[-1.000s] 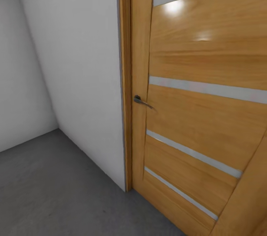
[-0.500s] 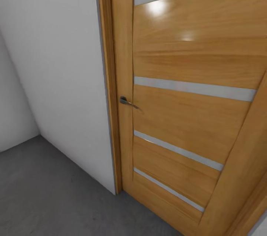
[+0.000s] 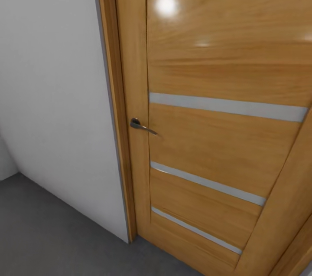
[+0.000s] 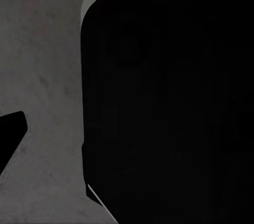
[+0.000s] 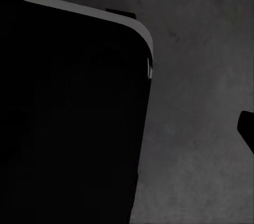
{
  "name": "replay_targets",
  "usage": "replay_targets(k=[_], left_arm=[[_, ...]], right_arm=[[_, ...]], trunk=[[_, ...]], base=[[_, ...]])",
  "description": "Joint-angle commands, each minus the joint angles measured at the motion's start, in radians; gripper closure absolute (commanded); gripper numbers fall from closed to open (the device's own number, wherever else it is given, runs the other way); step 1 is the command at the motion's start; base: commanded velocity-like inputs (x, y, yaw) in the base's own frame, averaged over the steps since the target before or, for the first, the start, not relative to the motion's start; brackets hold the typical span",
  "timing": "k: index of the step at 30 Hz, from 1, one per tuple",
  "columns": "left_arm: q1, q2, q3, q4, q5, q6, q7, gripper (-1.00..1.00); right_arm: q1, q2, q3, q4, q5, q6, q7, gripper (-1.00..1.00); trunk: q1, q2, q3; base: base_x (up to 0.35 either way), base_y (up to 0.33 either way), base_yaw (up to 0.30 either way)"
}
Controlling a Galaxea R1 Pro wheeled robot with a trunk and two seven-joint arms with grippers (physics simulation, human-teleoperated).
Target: Move the two storage containers from the living room to the garage. In the garage, place one container on the floor and stack the other container on top of it (either order is fine).
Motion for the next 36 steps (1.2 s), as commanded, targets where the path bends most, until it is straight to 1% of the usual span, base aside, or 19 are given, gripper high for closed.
replay_targets(k=[1,21,36], left_arm=[[0.000,0.000,0.001,0.000,0.002,-0.002,0.000,-1.00],[0.000,0.000,0.001,0.000,0.002,-0.002,-0.003,-1.00],[0.000,0.000,0.001,0.000,0.002,-0.003,-0.001,-1.00]], right_arm=[[0.000,0.000,0.009,0.000,-0.009,-0.003,-0.002,-1.00],[0.000,0.000,0.009,0.000,-0.008,-0.003,-0.002,-1.00],[0.000,0.000,0.009,0.000,-0.009,-0.003,-0.002,-1.00]], trunk=[[0.000,0.000,-0.001],[0.000,0.000,-0.001],[0.000,0.000,-0.001]], base=[[0.246,0.225,-0.251],[0.241,0.208,-0.251],[0.027,0.016,-0.251]])
